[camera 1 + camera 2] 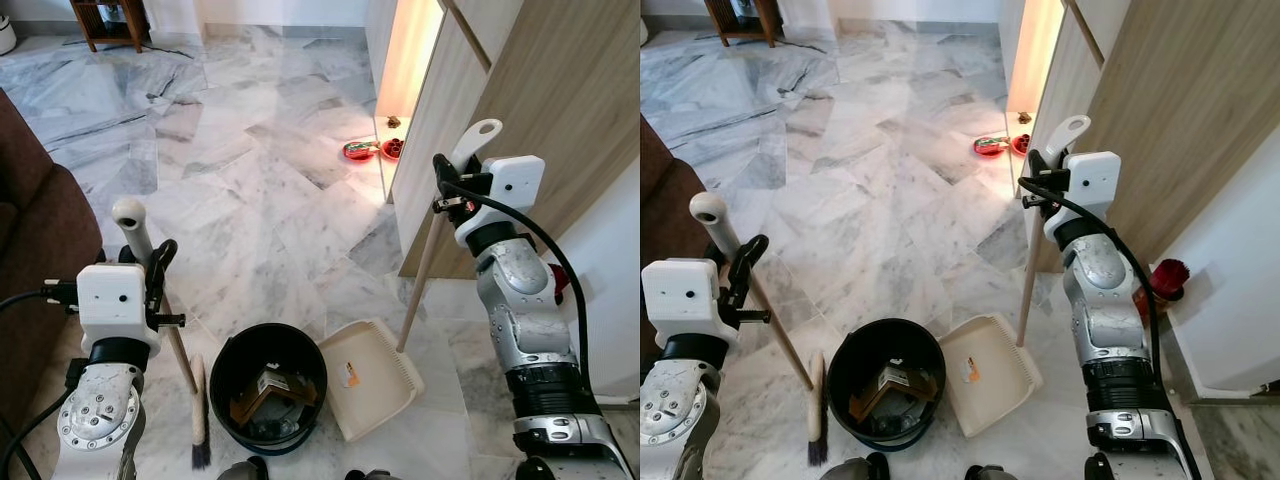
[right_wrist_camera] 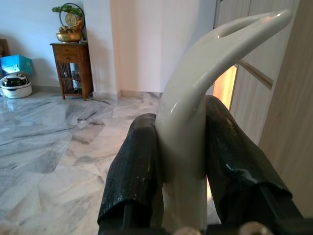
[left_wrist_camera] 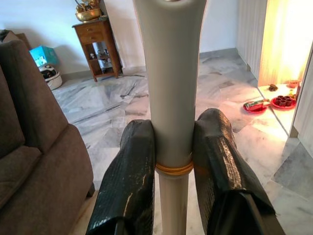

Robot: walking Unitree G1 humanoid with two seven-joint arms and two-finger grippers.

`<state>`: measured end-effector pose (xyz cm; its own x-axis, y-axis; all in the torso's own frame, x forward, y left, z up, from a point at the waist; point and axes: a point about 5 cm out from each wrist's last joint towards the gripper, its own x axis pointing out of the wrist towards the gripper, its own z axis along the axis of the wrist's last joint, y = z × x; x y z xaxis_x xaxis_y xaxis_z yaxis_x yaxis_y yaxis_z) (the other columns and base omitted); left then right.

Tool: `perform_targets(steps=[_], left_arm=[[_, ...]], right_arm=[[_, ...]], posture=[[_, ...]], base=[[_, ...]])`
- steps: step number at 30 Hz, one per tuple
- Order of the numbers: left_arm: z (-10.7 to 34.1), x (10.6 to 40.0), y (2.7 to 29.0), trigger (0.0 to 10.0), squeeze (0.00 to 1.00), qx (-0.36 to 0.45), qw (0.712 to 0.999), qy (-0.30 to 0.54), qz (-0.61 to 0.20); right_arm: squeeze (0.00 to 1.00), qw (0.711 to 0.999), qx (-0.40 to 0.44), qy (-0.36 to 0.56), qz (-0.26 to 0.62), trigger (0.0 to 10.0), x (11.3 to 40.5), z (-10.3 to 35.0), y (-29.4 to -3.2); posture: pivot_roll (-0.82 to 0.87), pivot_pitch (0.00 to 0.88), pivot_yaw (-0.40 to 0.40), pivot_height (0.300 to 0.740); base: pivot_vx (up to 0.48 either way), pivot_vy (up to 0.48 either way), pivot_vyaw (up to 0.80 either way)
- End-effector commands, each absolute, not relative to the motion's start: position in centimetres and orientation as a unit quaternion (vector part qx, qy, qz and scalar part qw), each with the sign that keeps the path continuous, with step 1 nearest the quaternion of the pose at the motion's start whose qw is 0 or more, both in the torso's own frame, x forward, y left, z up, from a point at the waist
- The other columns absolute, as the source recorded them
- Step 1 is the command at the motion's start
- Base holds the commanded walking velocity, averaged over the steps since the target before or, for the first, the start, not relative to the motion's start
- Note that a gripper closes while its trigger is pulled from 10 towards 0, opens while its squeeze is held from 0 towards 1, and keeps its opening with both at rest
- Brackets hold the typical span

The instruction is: Sweep floor

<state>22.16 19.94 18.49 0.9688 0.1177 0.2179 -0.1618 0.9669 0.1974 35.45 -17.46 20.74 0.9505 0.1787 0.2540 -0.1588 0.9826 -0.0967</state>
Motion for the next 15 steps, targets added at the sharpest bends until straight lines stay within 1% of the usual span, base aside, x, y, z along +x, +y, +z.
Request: perform_targets(steps=[1, 8, 15], left_arm=[[19.48, 21.71, 19.61, 10.0, 0.0, 0.119, 0.983, -0.128, 0.063], [19.04, 21.76, 19.21, 10.0, 0.0, 0.122, 0.983, -0.125, 0.055], [19.15, 21.81, 18.91, 10.0, 0.0, 0.121, 0.983, -0.129, 0.051]], right_arm=[[0.0, 0.986, -0.029, -0.141, 0.086, 10.0, 35.38, 21.08, -17.79], [0.0, 0.985, -0.034, -0.141, 0.089, 10.0, 35.28, 20.93, -17.62], [0.0, 0.985, -0.043, -0.14, 0.089, 10.0, 35.24, 20.79, -17.61]], posture=[[0.03, 0.196, -0.041, 0.74], [0.02, 0.194, -0.044, 0.74], [0.02, 0.196, -0.045, 0.74]], base=[[0.0, 0.0, 0.0], [0.0, 0.0, 0.0], [-0.255, 0.0, 0.0]])
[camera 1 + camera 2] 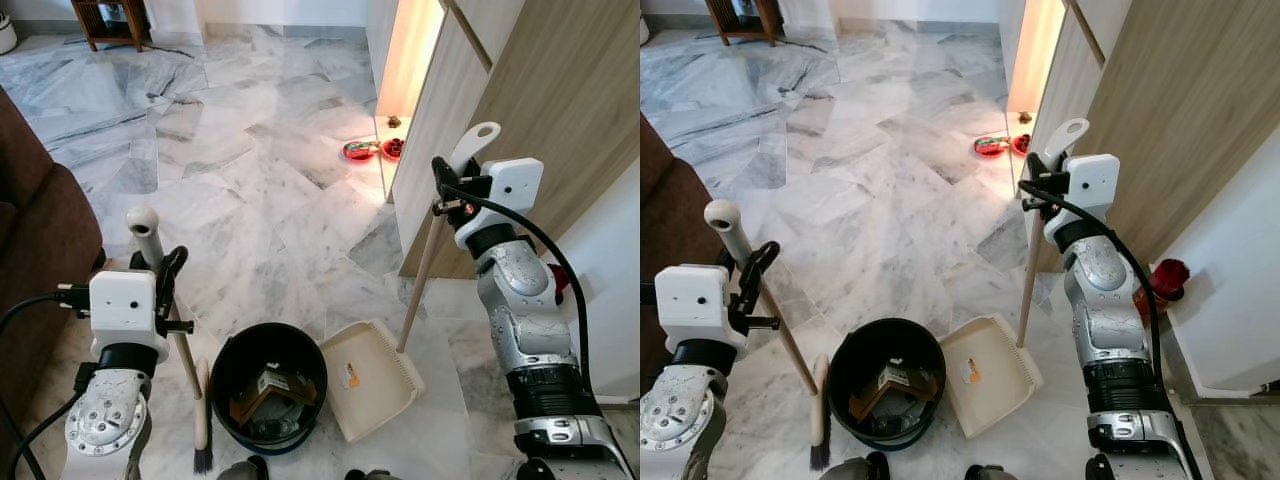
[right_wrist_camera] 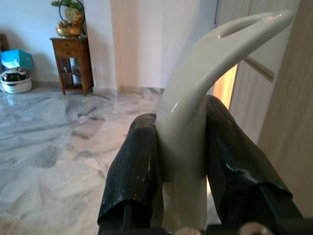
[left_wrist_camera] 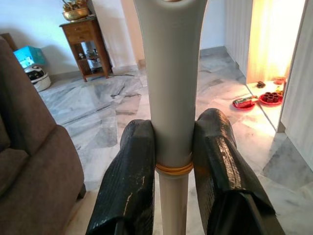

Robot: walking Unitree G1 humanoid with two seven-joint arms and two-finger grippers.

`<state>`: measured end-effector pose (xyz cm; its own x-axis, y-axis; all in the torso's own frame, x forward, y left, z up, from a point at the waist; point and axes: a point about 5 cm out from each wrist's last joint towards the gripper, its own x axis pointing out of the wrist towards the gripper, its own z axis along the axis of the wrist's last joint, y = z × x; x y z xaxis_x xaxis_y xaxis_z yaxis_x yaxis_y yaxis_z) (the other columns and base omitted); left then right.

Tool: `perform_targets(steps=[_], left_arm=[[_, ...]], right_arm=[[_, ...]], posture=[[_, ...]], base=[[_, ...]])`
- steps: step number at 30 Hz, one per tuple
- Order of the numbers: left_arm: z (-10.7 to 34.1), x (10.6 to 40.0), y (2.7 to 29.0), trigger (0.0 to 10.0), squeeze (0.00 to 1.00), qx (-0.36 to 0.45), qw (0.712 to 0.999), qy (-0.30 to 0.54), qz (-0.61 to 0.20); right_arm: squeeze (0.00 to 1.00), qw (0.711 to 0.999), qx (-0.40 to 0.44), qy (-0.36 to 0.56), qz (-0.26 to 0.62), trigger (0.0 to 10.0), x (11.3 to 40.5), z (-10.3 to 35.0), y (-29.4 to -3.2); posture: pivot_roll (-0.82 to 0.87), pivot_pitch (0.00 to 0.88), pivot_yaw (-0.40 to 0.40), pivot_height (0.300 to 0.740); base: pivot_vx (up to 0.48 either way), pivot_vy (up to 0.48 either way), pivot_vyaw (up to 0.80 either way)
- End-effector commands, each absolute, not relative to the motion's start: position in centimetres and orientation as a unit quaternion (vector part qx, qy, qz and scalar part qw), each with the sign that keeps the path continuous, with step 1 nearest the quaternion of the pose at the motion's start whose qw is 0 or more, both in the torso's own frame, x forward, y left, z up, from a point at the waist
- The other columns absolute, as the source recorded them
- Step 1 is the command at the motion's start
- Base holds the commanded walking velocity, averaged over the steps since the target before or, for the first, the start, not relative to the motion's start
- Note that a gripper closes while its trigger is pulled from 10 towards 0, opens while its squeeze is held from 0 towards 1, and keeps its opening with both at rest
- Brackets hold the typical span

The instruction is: Sweep floor

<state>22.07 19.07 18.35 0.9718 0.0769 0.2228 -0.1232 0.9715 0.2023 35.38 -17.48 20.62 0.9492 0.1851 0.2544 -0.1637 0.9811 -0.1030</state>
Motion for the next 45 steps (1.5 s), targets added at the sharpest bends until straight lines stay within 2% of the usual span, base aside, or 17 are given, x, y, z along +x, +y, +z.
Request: perform_targets(steps=[1, 28, 34, 45], left_arm=[[19.2, 21.8, 18.9, 10.0, 0.0, 0.12, 0.983, -0.13, 0.05], [19.2, 22.0, 18.6, 10.0, 0.0, 0.118, 0.982, -0.138, 0.051], [19.0, 22.2, 18.8, 10.0, 0.0, 0.119, 0.982, -0.134, 0.051], [19.4, 22.9, 18.9, 10.0, 0.0, 0.12, 0.981, -0.142, 0.05]], right_arm=[[0.0, 0.985, -0.042, -0.14, 0.09, 10.0, 35.2, 20.8, -17.6], [0.0, 0.984, -0.035, -0.146, 0.095, 10.0, 35.3, 20.8, -16.8], [0.0, 0.986, -0.037, -0.148, 0.063, 10.0, 35.3, 20.9, -17.9], [0.0, 0.988, -0.024, -0.143, 0.056, 10.0, 35.1, 20.4, -17.5]], posture=[[0.02, 0.196, -0.046, 0.74], [0.01, 0.18, -0.049, 0.74], [0.0, 0.189, -0.049, 0.74], [-0.01, 0.198, -0.039, 0.74]], base=[[-0.255, 0.0, 0.0], [-0.276, 0.0, 0.0], [-0.277, 0.0, 0.0], [-0.279, 0.0, 0.0]])
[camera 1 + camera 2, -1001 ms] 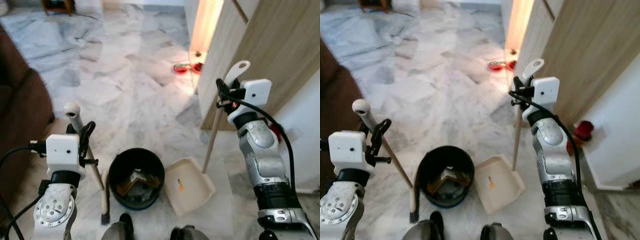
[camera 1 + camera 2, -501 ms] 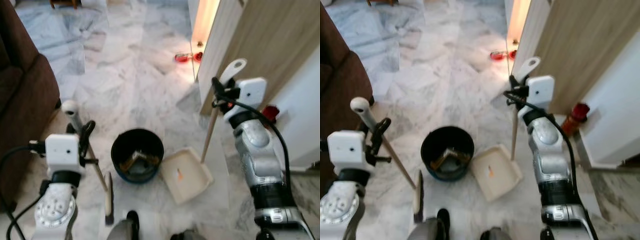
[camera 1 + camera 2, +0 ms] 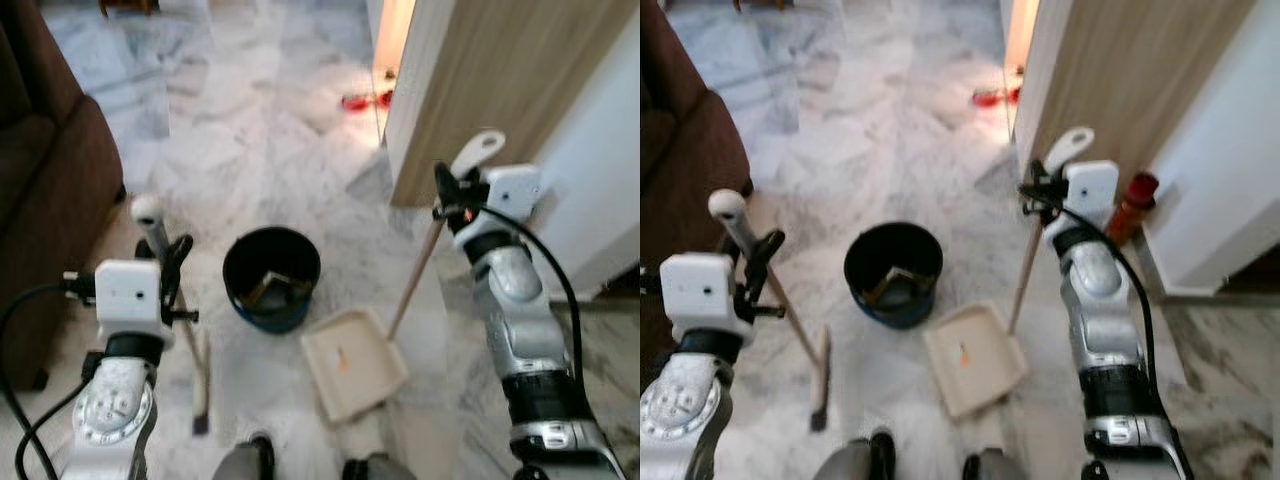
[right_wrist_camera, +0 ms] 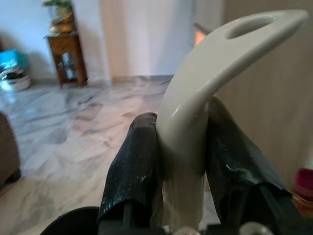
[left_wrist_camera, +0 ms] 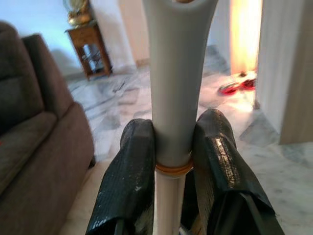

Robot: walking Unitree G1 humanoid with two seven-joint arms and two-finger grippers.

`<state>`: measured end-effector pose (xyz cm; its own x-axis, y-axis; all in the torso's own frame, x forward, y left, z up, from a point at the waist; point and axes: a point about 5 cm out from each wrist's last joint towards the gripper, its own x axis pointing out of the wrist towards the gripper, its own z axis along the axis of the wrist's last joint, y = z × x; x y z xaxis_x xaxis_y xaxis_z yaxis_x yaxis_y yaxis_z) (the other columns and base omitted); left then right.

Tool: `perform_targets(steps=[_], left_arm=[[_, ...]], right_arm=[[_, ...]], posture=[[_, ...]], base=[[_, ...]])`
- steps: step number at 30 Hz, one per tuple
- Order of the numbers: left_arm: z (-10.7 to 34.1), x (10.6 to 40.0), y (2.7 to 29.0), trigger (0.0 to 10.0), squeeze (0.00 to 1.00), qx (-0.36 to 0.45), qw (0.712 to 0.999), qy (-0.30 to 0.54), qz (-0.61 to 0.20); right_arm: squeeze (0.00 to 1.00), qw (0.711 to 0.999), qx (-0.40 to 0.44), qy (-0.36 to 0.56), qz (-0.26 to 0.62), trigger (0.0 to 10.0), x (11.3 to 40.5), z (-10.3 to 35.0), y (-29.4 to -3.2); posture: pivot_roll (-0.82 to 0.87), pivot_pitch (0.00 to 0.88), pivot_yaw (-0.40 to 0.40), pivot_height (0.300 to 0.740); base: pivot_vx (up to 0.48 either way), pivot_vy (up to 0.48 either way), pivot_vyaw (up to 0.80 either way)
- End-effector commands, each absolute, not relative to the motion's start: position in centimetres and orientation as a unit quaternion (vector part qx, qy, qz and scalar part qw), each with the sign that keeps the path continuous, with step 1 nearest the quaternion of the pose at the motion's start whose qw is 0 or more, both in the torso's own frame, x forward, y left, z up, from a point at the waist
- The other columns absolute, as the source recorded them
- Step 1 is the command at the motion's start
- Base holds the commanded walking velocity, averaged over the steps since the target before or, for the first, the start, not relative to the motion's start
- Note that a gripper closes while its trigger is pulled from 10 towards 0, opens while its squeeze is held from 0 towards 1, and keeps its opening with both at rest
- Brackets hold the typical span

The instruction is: Sweep floor

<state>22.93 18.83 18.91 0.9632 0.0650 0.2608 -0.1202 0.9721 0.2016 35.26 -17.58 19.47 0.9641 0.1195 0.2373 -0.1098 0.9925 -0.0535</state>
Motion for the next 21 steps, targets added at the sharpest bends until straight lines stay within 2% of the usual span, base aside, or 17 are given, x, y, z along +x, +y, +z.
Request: perform_targets(steps=[1, 18, 21], left_arm=[[19.4, 22.9, 18.9, 10.0, 0.0, 0.12, 0.981, -0.142, 0.05], [19.0, 23.3, 19.0, 10.0, 0.0, 0.115, 0.982, -0.143, 0.054], [18.1, 23.8, 19.2, 10.0, 0.0, 0.108, 0.984, -0.13, 0.062]], right_arm=[[0.0, 0.988, -0.025, -0.143, 0.056, 10.0, 35.1, 20.4, -17.5], [0.0, 0.988, -0.002, -0.145, 0.06, 10.0, 34.7, 19.8, -16.6], [0.0, 0.989, -0.001, -0.138, 0.056, 10.0, 34.6, 18.9, -16.6]], posture=[[-0.01, 0.198, -0.039, 0.74], [-0.01, 0.165, -0.038, 0.74], [-0.01, 0.154, -0.038, 0.74]], base=[[-0.281, 0.0, 0.0], [-0.27, 0.0, 0.0], [0.0, 0.0, 0.0]])
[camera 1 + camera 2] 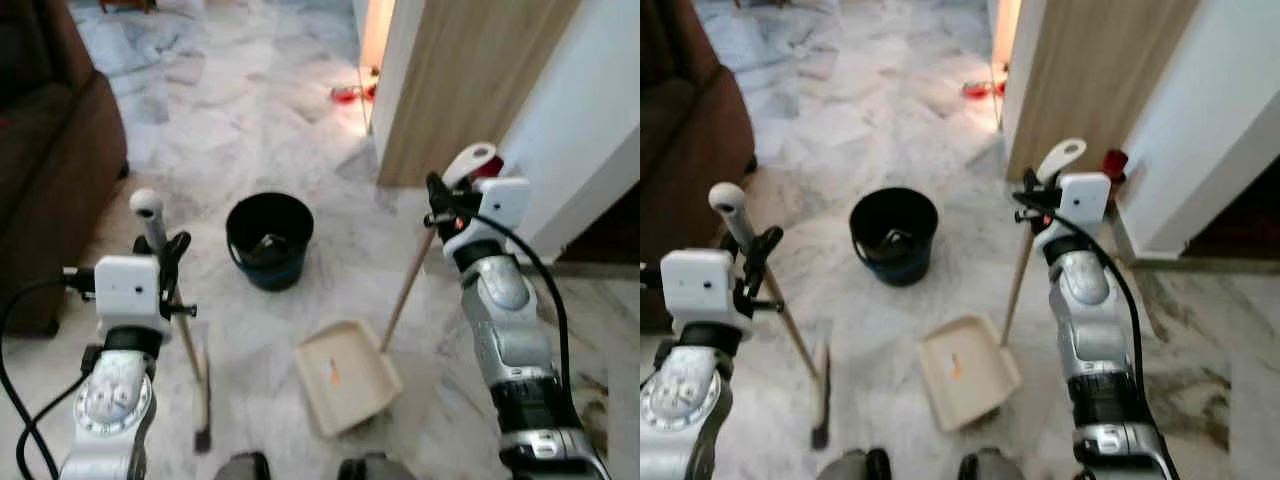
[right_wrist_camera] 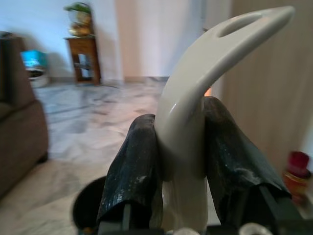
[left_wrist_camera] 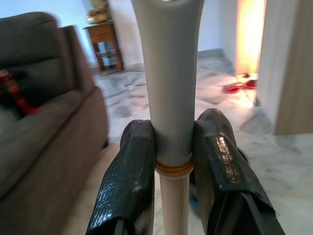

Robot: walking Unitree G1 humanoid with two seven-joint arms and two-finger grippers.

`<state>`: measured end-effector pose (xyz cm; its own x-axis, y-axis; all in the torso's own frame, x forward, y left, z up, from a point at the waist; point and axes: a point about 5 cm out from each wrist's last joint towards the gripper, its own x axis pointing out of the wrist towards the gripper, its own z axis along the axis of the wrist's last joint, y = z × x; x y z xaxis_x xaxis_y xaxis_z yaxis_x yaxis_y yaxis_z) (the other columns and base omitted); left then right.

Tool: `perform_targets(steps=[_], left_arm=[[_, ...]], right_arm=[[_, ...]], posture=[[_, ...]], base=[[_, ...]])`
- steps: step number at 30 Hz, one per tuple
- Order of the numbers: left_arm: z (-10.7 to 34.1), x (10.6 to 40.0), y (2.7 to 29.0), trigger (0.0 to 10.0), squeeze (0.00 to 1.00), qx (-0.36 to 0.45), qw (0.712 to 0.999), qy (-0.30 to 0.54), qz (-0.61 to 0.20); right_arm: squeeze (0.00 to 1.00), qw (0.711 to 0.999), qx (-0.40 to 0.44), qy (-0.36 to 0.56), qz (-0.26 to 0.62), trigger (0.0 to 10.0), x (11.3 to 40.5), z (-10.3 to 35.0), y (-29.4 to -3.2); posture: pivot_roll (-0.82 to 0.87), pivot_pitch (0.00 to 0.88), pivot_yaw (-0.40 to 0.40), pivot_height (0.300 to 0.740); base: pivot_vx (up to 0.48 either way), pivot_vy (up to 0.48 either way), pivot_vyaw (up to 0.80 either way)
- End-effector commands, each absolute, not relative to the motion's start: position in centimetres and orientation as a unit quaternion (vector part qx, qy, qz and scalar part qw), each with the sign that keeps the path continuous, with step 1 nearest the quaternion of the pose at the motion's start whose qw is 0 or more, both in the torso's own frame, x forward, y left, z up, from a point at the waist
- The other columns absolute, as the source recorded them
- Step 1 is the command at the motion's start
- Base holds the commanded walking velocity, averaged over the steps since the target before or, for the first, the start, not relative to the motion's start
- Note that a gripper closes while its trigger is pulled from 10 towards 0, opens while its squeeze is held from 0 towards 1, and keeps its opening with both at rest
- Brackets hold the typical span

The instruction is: Sweep floor

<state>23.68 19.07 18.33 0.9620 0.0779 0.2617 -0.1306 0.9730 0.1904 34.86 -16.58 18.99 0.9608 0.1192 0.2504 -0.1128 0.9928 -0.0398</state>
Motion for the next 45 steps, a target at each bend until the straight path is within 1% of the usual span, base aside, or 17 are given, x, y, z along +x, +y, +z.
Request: perform_targets(steps=[1, 3, 6, 8, 11, 16, 20, 21, 23, 30, 37, 38, 39, 45], left_arm=[[18.1, 23.8, 19.2, 10.0, 0.0, 0.108, 0.984, -0.13, 0.062], [17.4, 24.0, 19.5, 10.0, 0.0, 0.105, 0.985, -0.122, 0.066], [16.9, 24.1, 19.9, 10.0, 0.0, 0.098, 0.986, -0.116, 0.075], [16.5, 24.1, 20.0, 10.0, 0.0, 0.099, 0.986, -0.111, 0.075], [15.6, 24.2, 19.9, 10.0, 0.0, 0.096, 0.988, -0.101, 0.069], [14.9, 24.3, 19.4, 10.0, 0.0, 0.125, 0.986, -0.101, 0.048], [14.5, 24.4, 19.5, 10.0, 0.0, 0.139, 0.984, -0.104, 0.049], [14.4, 24.5, 19.6, 10.0, 0.0, 0.14, 0.983, -0.106, 0.051], [14.3, 24.6, 19.6, 10.0, 0.0, 0.142, 0.983, -0.106, 0.05], [14.3, 24.7, 19.4, 10.0, 0.0, 0.149, 0.981, -0.118, 0.048], [14.1, 24.7, 19.6, 10.0, 0.0, 0.154, 0.979, -0.121, 0.054], [14.2, 24.8, 19.6, 10.0, 0.0, 0.156, 0.979, -0.122, 0.056], [14.2, 24.9, 19.7, 10.0, 0.0, 0.156, 0.979, -0.123, 0.056], [14.6, 25.1, 20.5, 10.0, 0.0, 0.145, 0.978, -0.124, 0.081]], right_arm=[[0.0, 0.989, -0.001, -0.138, 0.056, 10.0, 34.6, 18.9, -16.6], [0.0, 0.99, -0.004, -0.131, 0.049, 10.0, 34.6, 18.4, -16.8], [0.0, 0.991, -0.002, -0.124, 0.044, 10.0, 34.7, 17.9, -17.0], [0.0, 0.993, -0.012, -0.111, 0.034, 10.0, 34.8, 17.3, -17.2], [0.0, 0.994, -0.004, -0.105, 0.036, 10.0, 34.7, 16.3, -17.1], [0.0, 0.995, 0.006, -0.089, 0.037, 10.0, 34.4, 14.6, -17.0], [0.0, 0.995, 0.004, -0.085, 0.043, 10.0, 34.0, 13.7, -16.8], [0.0, 0.996, -0.01, -0.08, 0.043, 10.0, 33.9, 13.3, -16.8], [0.0, 0.995, -0.018, -0.084, 0.046, 10.0, 33.9, 13.3, -16.8], [0.0, 0.993, -0.007, -0.108, 0.047, 10.0, 33.6, 13.9, -17.0], [0.0, 0.993, 0.003, -0.111, 0.04, 10.0, 33.5, 13.9, -17.2], [0.0, 0.993, 0.006, -0.112, 0.037, 10.0, 33.5, 14.0, -17.2], [0.0, 0.993, 0.009, -0.112, 0.036, 10.0, 33.6, 14.1, -17.3], [0.0, 0.993, 0.017, -0.109, 0.031, 10.0, 33.7, 14.3, -17.4]], posture=[[-0.01, 0.154, -0.038, 0.74], [-0.01, 0.134, -0.038, 0.74], [-0.01, 0.126, -0.039, 0.74], [-0.01, 0.12, -0.039, 0.74], [-0.01, 0.102, -0.039, 0.74], [0.0, 0.088, -0.035, 0.74], [-0.01, 0.069, -0.034, 0.74], [-0.01, 0.065, -0.033, 0.74], [-0.01, 0.057, -0.032, 0.74], [-0.02, 0.032, -0.028, 0.74], [-0.02, 0.029, -0.028, 0.74], [-0.02, 0.049, -0.025, 0.74], [-0.02, 0.049, -0.025, 0.74], [-0.02, 0.091, -0.028, 0.74]], base=[[0.0, 0.0, 0.0], [0.0, 0.0, 0.0], [0.0, 0.0, 0.0], [0.0, 0.0, 0.0], [0.0, 0.0, 0.0], [0.0, 0.0, 0.0], [0.0, 0.0, 0.0], [0.0, 0.0, 0.0], [0.0, 0.0, 0.0], [0.0, 0.0, 0.0], [0.0, 0.0, 0.0], [0.0, 0.0, 0.0], [0.0, 0.0, 0.0], [0.0, 0.0, -0.74]])
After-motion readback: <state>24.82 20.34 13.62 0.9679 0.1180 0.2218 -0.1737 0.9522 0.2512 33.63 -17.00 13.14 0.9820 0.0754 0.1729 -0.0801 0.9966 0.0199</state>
